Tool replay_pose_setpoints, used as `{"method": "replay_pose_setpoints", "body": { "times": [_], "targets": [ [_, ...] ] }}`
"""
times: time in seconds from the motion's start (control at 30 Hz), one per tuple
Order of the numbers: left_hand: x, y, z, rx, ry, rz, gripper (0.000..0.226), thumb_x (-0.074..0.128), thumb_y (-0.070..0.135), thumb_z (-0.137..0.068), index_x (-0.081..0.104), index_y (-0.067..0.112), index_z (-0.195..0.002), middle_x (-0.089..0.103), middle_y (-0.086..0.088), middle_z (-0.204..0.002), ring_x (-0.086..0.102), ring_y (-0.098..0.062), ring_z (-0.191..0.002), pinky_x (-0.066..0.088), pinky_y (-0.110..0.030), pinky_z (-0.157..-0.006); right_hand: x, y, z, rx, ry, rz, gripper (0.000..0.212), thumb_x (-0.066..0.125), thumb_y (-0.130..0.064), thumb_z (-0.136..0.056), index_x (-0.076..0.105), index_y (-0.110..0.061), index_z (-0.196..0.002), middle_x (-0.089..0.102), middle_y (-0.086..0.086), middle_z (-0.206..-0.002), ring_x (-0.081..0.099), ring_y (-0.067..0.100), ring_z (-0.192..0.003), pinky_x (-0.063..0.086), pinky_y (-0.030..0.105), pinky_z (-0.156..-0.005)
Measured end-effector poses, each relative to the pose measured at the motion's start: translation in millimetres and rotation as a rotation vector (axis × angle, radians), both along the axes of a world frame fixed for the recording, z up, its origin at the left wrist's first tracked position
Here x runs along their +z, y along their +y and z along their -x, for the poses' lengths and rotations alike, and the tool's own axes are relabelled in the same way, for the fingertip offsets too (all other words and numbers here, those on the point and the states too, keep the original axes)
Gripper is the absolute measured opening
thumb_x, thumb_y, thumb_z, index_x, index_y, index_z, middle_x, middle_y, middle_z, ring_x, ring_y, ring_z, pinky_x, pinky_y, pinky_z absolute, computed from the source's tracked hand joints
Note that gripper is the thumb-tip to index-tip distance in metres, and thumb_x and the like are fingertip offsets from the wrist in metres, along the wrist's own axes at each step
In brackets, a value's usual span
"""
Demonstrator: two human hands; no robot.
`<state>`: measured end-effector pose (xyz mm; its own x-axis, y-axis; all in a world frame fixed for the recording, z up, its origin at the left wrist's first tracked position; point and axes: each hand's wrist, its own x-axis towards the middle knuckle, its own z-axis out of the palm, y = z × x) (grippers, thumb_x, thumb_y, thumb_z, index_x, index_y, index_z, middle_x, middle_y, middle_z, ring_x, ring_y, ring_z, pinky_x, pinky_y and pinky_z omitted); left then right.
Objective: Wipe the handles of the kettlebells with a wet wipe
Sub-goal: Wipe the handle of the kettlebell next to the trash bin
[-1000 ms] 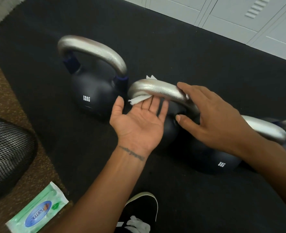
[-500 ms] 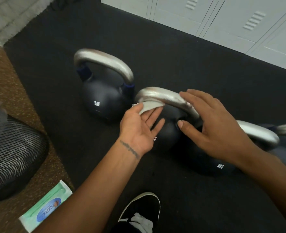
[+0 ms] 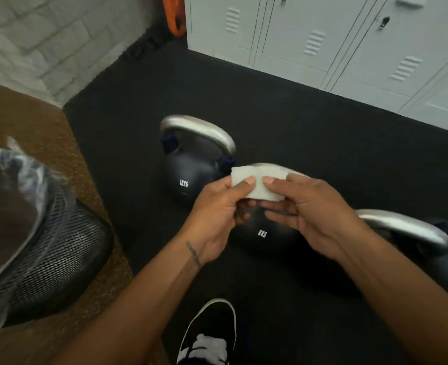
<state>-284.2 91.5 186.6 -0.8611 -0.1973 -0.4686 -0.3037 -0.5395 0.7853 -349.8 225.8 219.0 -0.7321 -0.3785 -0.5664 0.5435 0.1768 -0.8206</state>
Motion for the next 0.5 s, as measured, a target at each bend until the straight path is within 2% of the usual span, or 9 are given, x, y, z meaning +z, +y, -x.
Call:
{"method": "replay_pose_setpoints", "body": {
  "times": [0.07, 0.13, 0.27, 0.33, 0.37, 0.43, 0.5],
  "targets": [
    [-6, -6, 8, 0.037, -0.020, 0.091, 0.012, 0.062, 0.016, -0.099, 0.074, 0.018, -0.102, 0.072, 0.010, -0.076, 0.060, 0.000, -0.064, 0.045, -0.017, -0.062, -6, -5, 10, -0.027, 0.069, -0.036, 0.020, 0.071, -0.016, -0.090, 0.071, -0.015, -0.110, 0.078, 0.004, -0.092, 0.073, 0.010, -0.074, 0.060, 0.023, -0.068],
    [-12, -13, 16, 0.086, -0.030, 0.123, 0.010, 0.066, 0.013, -0.097, 0.074, 0.018, -0.100, 0.074, 0.007, -0.081, 0.063, -0.001, -0.068, 0.046, -0.016, -0.064, -9, -6, 19, -0.038, 0.102, -0.027, 0.014, 0.072, -0.017, -0.090, 0.073, -0.015, -0.104, 0.078, 0.003, -0.088, 0.071, 0.009, -0.069, 0.060, 0.022, -0.065],
    [-16, -23, 28, 0.062, 0.024, 0.136, 0.013, 0.069, 0.010, -0.094, 0.075, 0.017, -0.102, 0.077, 0.002, -0.088, 0.066, -0.004, -0.073, 0.047, -0.019, -0.069, -17, -13, 32, 0.042, 0.152, -0.004, 0.020, 0.076, -0.023, -0.085, 0.076, -0.016, -0.104, 0.078, 0.004, -0.097, 0.072, 0.013, -0.081, 0.057, 0.022, -0.062],
    [-18, -31, 33, 0.086, 0.076, 0.264, 0.014, 0.070, 0.011, -0.094, 0.075, 0.021, -0.103, 0.078, 0.005, -0.087, 0.068, -0.002, -0.072, 0.048, -0.022, -0.070, -19, -21, 40, -0.004, 0.257, -0.054, 0.014, 0.075, -0.017, -0.087, 0.076, -0.016, -0.101, 0.078, 0.003, -0.095, 0.074, 0.013, -0.083, 0.056, 0.021, -0.060],
    [-20, -38, 36, 0.102, 0.100, 0.424, 0.016, 0.070, 0.014, -0.095, 0.075, 0.023, -0.106, 0.078, 0.007, -0.089, 0.069, 0.001, -0.075, 0.050, -0.022, -0.071, -20, -25, 47, -0.044, 0.331, -0.096, 0.012, 0.074, -0.016, -0.089, 0.077, -0.016, -0.100, 0.078, 0.002, -0.093, 0.075, 0.014, -0.084, 0.056, 0.023, -0.061],
    [-28, -55, 40, 0.113, 0.159, 0.904, 0.023, 0.068, 0.022, -0.097, 0.074, 0.026, -0.119, 0.077, 0.011, -0.104, 0.069, 0.004, -0.093, 0.055, -0.023, -0.085, -23, -31, 61, -0.107, 0.514, -0.225, 0.009, 0.073, -0.020, -0.089, 0.077, -0.017, -0.096, 0.078, 0.002, -0.088, 0.076, 0.017, -0.082, 0.060, 0.031, -0.066],
    [-34, -70, 44, 0.086, 0.247, 1.365, 0.033, 0.061, 0.022, -0.098, 0.068, 0.025, -0.130, 0.071, 0.009, -0.124, 0.066, -0.007, -0.114, 0.053, -0.035, -0.098, -23, -42, 71, -0.084, 0.738, -0.436, 0.016, 0.067, -0.028, -0.086, 0.075, -0.016, -0.093, 0.074, 0.005, -0.079, 0.074, 0.020, -0.076, 0.061, 0.040, -0.072]
  ]
}}
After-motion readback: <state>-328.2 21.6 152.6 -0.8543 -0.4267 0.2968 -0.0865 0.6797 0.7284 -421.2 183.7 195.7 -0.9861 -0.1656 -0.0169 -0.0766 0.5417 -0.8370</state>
